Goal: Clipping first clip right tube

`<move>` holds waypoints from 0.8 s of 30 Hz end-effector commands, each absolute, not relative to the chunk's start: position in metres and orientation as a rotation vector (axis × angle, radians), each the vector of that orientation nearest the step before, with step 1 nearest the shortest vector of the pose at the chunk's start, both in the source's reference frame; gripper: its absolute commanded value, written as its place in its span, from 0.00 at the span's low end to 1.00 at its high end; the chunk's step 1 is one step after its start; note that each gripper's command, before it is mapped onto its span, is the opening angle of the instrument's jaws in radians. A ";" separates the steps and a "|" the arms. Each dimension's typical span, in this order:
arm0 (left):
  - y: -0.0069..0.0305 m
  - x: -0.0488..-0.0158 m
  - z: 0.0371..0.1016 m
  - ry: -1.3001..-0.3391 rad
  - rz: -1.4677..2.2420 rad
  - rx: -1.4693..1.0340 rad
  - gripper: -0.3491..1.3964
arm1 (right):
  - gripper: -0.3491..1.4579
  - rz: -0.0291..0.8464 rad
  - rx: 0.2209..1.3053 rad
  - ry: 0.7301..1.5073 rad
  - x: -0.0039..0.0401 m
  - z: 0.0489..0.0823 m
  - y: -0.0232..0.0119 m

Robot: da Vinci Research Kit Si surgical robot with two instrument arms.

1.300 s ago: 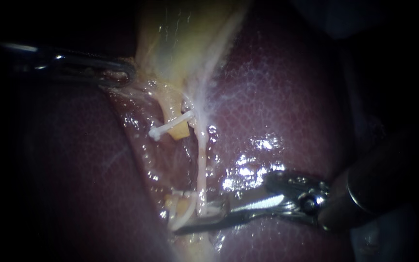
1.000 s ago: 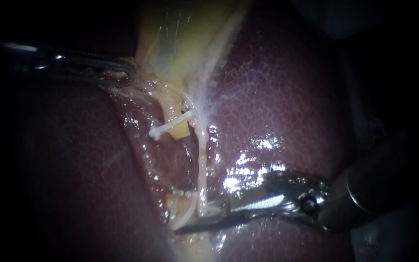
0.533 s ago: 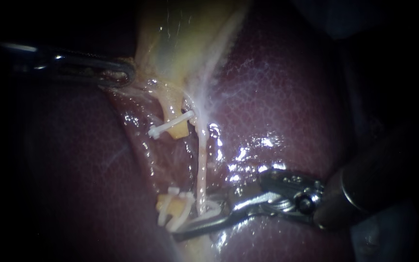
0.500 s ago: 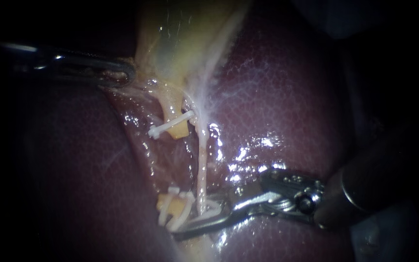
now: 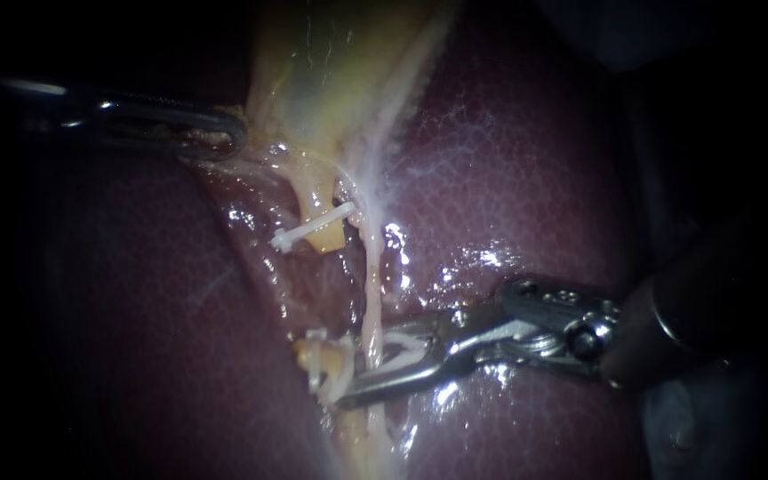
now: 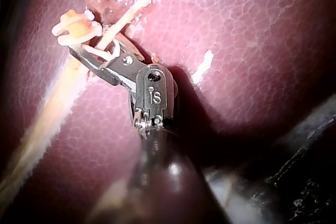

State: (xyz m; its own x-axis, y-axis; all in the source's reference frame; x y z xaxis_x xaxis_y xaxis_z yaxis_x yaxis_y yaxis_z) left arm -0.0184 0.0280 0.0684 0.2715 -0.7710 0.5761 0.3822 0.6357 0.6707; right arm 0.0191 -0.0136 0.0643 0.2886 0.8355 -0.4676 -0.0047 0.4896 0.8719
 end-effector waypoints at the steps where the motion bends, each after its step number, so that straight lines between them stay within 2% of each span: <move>1: 0.0280 -0.0184 0.0684 -1.028 -0.811 0.445 0.00 | 0.47 0.676 0.903 1.147 0.0191 0.0643 -0.0136; 11: 0.0280 -0.0184 0.0684 -1.028 -0.811 0.445 0.00 | 0.47 0.659 0.913 1.182 0.0188 0.0641 -0.0134; 19: 0.0279 -0.0183 0.0684 -1.028 -0.811 0.446 0.00 | 0.47 0.613 1.021 1.283 0.0179 0.0620 -0.0132; 24: 0.0279 -0.0182 0.0684 -1.028 -0.810 0.446 0.00 | 0.47 0.579 1.065 1.309 0.0176 0.0607 -0.0132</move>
State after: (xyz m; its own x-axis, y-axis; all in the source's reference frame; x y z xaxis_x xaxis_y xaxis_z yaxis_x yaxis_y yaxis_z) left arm -0.0182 0.0279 0.0684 0.2716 -0.7707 0.5765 0.3811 0.6361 0.6709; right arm 0.0176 -0.0132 0.0606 0.2186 0.8481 -0.4827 0.2190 0.4394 0.8712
